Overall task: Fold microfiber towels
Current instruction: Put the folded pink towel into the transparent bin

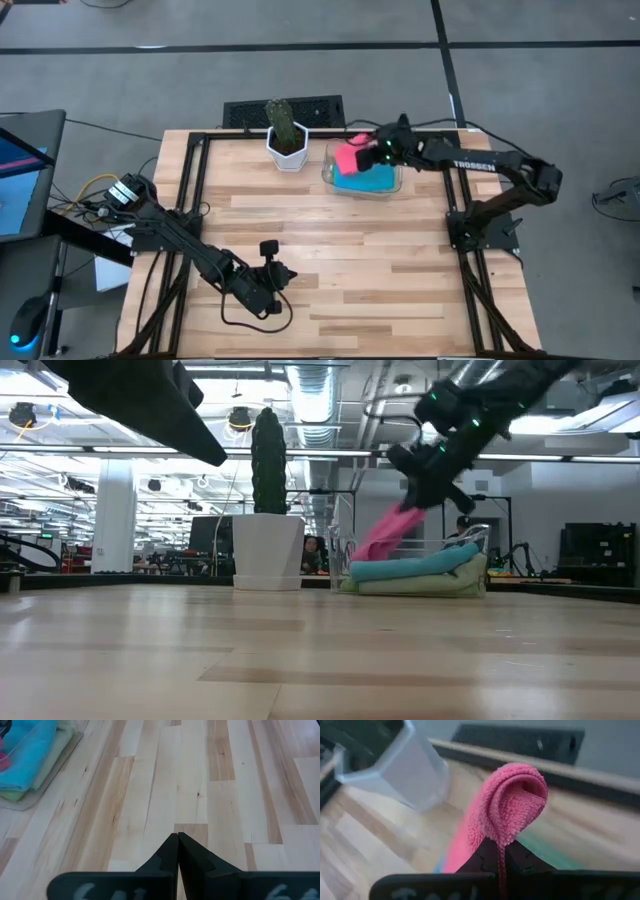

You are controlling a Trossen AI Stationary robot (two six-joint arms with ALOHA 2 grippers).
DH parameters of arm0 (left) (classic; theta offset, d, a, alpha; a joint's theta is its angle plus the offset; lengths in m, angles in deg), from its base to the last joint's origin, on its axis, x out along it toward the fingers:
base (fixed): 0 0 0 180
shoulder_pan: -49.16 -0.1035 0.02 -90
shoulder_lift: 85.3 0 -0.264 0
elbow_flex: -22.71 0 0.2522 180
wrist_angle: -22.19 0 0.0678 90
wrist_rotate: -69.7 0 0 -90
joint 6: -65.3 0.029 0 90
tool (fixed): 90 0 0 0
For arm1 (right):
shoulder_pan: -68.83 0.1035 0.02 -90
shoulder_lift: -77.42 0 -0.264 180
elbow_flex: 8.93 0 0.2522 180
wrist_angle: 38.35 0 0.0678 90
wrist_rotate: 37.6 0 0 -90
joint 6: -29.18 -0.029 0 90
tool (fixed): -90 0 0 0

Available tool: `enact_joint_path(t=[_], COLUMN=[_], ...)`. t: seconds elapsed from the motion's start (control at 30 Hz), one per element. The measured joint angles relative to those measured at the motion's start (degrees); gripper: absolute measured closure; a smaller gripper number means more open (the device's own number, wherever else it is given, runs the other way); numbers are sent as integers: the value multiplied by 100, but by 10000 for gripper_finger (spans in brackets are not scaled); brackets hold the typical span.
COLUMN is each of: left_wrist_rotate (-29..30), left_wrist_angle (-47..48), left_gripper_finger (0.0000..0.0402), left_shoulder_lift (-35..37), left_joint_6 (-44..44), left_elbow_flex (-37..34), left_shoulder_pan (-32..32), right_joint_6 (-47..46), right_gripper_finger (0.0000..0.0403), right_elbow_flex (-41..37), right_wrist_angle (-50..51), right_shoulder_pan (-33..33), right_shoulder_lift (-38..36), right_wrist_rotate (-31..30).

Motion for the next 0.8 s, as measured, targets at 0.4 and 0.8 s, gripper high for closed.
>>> enact_joint_path(t=[0.4, 0.8], left_wrist_rotate=[61, 95], left_wrist_angle=[-7, -2], left_gripper_finger=[400, 400], left_shoulder_lift=[0, -2], left_joint_6=[191, 153], left_elbow_flex=[0, 0], left_shoulder_pan=[-97, -142], right_joint_6=[-624, -904], right_gripper_finger=[382, 382], right_elbow_flex=[-550, -266], right_wrist_angle=[-790, -1854], right_shoulder_pan=[120, 477], right_shoulder_lift=[-773, 97], right_wrist_rotate=[267, 270])
